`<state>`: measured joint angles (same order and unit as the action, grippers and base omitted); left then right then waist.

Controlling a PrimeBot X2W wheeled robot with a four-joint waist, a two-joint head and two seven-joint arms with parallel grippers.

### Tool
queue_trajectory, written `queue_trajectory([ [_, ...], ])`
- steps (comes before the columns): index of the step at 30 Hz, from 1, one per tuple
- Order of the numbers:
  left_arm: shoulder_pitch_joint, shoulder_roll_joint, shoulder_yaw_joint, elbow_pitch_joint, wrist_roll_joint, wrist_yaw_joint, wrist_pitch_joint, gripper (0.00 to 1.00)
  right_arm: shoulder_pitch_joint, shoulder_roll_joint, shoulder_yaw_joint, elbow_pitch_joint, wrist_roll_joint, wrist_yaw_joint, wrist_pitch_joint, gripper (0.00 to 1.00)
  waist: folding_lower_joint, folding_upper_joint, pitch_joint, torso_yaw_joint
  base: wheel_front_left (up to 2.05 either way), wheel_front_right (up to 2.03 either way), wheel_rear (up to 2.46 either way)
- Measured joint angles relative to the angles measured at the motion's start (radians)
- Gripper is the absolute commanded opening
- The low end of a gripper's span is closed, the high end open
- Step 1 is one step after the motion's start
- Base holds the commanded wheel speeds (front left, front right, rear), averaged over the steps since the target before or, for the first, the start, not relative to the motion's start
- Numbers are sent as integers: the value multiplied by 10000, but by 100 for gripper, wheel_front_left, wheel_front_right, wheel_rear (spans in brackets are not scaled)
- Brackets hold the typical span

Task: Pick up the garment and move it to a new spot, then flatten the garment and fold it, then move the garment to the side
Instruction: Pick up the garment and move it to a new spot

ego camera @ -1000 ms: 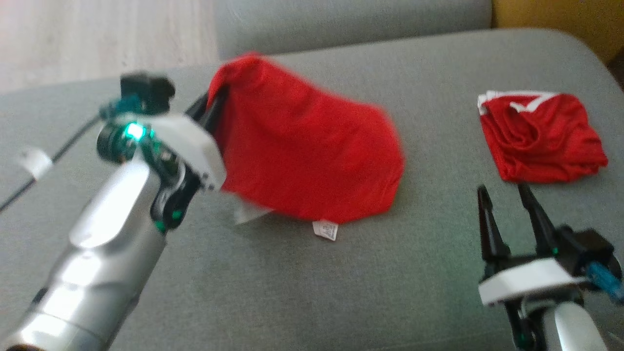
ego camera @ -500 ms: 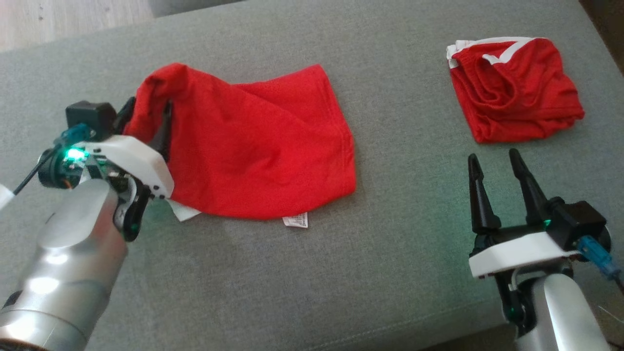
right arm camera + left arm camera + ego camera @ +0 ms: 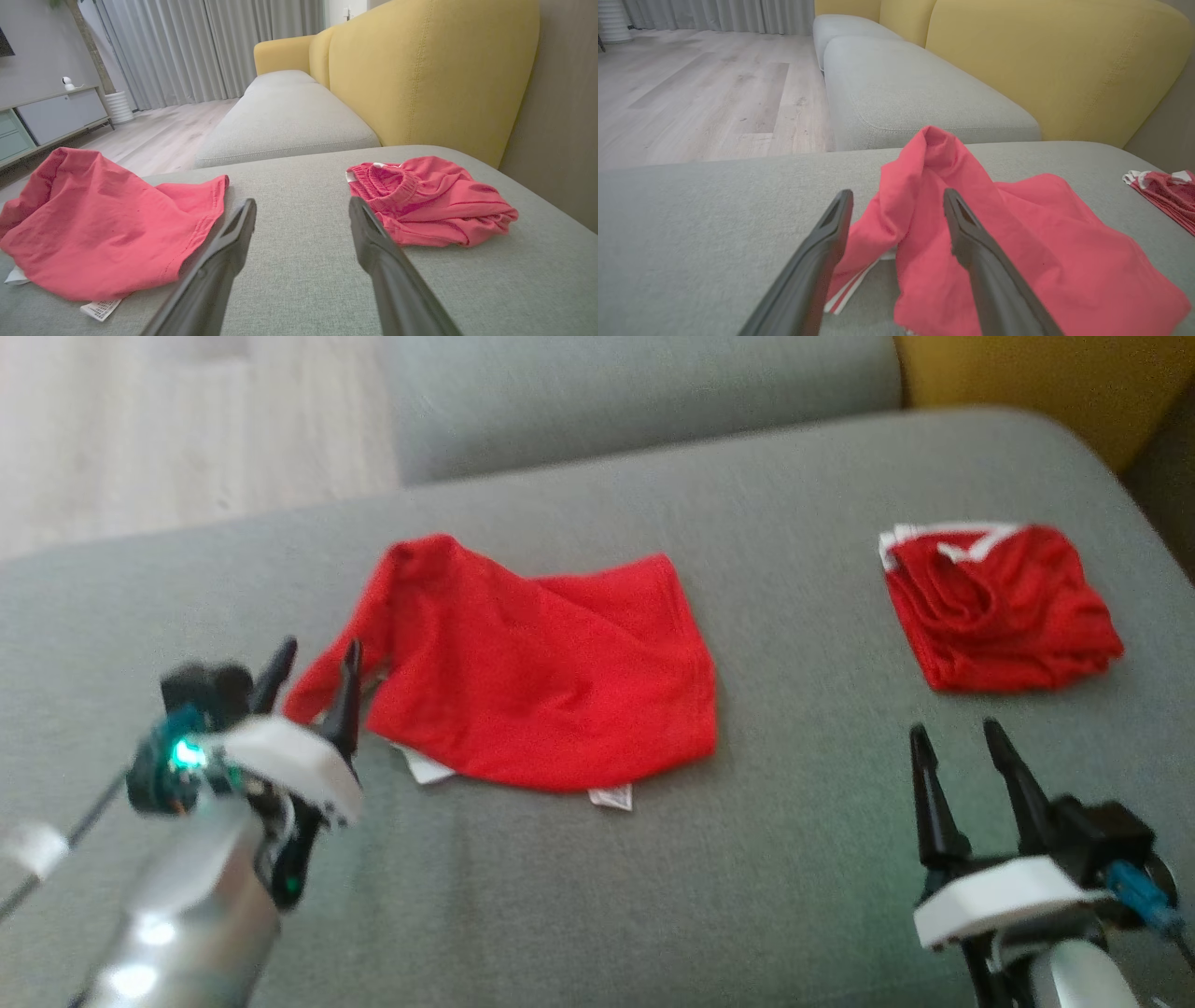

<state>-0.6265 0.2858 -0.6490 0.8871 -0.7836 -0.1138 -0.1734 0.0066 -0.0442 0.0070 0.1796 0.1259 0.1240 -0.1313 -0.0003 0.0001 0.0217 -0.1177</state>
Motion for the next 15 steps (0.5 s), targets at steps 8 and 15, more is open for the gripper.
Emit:
queue_trajectory([
  [8,2127,180,31,-2002,17,947,-497,100,778,6,-512,-61,98,0,38,100,1,0,-997,1038,0,0,0],
  [15,4532,752,52,-4255,174,2213,-614,100,1360,15,-571,-46,209,0,-17,100,0,0,-1518,1792,0,0,0],
])
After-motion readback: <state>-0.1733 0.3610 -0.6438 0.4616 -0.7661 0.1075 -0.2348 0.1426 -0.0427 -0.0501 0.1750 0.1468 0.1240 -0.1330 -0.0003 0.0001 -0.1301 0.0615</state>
